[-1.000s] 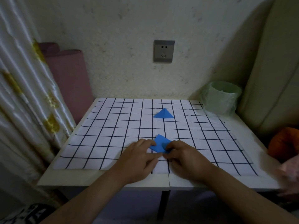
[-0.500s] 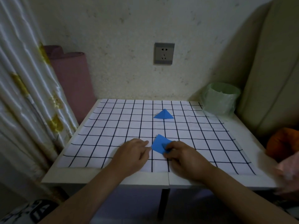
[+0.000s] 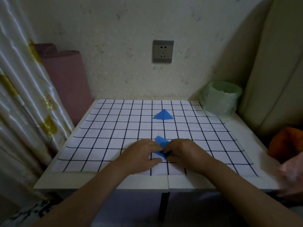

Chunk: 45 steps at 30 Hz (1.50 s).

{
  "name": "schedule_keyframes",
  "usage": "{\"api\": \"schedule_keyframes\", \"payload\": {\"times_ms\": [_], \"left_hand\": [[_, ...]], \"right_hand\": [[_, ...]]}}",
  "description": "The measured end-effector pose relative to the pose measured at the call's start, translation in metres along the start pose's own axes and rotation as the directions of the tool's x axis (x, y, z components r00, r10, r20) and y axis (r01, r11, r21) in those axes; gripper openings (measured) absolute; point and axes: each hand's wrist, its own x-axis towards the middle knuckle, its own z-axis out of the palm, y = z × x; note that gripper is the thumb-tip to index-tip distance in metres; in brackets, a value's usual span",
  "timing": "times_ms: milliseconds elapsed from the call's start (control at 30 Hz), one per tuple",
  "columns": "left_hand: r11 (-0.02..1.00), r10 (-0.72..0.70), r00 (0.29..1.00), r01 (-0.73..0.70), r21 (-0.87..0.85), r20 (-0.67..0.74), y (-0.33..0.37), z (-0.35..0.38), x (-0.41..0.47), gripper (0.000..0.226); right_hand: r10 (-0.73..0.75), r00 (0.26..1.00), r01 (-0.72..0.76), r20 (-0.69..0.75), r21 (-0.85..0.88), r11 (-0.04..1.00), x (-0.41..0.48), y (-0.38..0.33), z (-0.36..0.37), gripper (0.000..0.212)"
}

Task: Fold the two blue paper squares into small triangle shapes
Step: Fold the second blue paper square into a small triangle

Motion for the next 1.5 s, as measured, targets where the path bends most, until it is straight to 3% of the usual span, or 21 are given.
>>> {"api": "schedule_keyframes", "payload": {"times_ms": [267,367,433,500,600,700,900,1033,1133,1233,1300,1400,1500], "left_hand": [[0.995,0.040,0.999,-0.041,-0.085,-0.014,-0.008,0.002,0.019,0.048],[0.995,0.050,0.994,-0.059,-0.086,-0.095,-0.007,0.004,0.025,0.027],[0.985,-0.030,0.985,0.001,-0.170,-0.171,-0.002,0.003,0.029,0.017],[0.914,-0.190,0.962,0.100,-0.393,-0.198,0.004,-0.001,0.033,0.014],[0.743,-0.376,0.911,0.187,-0.642,-0.170,0.009,-0.014,0.037,0.009],[0.565,-0.449,0.894,0.274,-0.779,-0.011,0.012,-0.027,0.037,0.012],[0.528,-0.533,0.846,0.346,-0.775,0.014,0.016,-0.032,0.033,0.010],[0.441,-0.576,0.808,0.434,-0.786,0.123,0.012,-0.037,0.033,0.012],[0.448,-0.589,0.794,0.475,-0.757,0.150,0.010,-0.036,0.032,0.017],[0.488,-0.585,0.796,0.498,-0.717,0.154,0.011,-0.034,0.034,0.018],[0.497,-0.574,0.799,0.513,-0.700,0.178,0.012,-0.033,0.035,0.015],[0.414,-0.518,0.815,0.505,-0.758,0.260,0.014,-0.036,0.036,0.006],[0.446,-0.482,0.844,0.467,-0.764,0.234,0.012,-0.039,0.035,0.010]], "right_hand": [[0.088,0.989,-0.055,-0.119,0.261,0.964,0.004,0.010,0.002,0.024],[0.149,0.967,-0.069,-0.207,0.349,0.934,0.006,0.010,0.004,0.026],[0.194,0.944,-0.070,-0.266,0.415,0.907,0.010,0.007,0.002,0.027],[0.236,0.929,-0.095,-0.285,0.433,0.896,0.014,0.006,-0.004,0.025],[0.343,0.921,-0.212,-0.188,0.497,0.841,0.018,0.008,-0.016,0.011],[0.404,0.912,-0.262,-0.074,0.652,0.712,0.019,0.010,-0.023,0.008],[0.431,0.901,-0.297,0.059,0.808,0.509,0.019,0.002,-0.023,0.007],[0.389,0.919,-0.201,-0.065,0.771,0.604,0.016,0.003,-0.027,0.024],[0.228,0.959,-0.091,-0.168,0.582,0.808,0.010,0.006,-0.033,0.049],[0.091,0.973,-0.007,-0.211,0.370,0.929,0.006,0.007,-0.031,0.036],[0.051,0.972,0.032,-0.231,0.339,0.940,0.006,0.006,-0.029,0.028],[0.052,0.966,0.032,-0.253,0.318,0.947,0.006,0.006,-0.027,0.020],[0.057,0.961,0.032,-0.269,0.317,0.948,0.005,0.003,-0.028,0.016]]}}
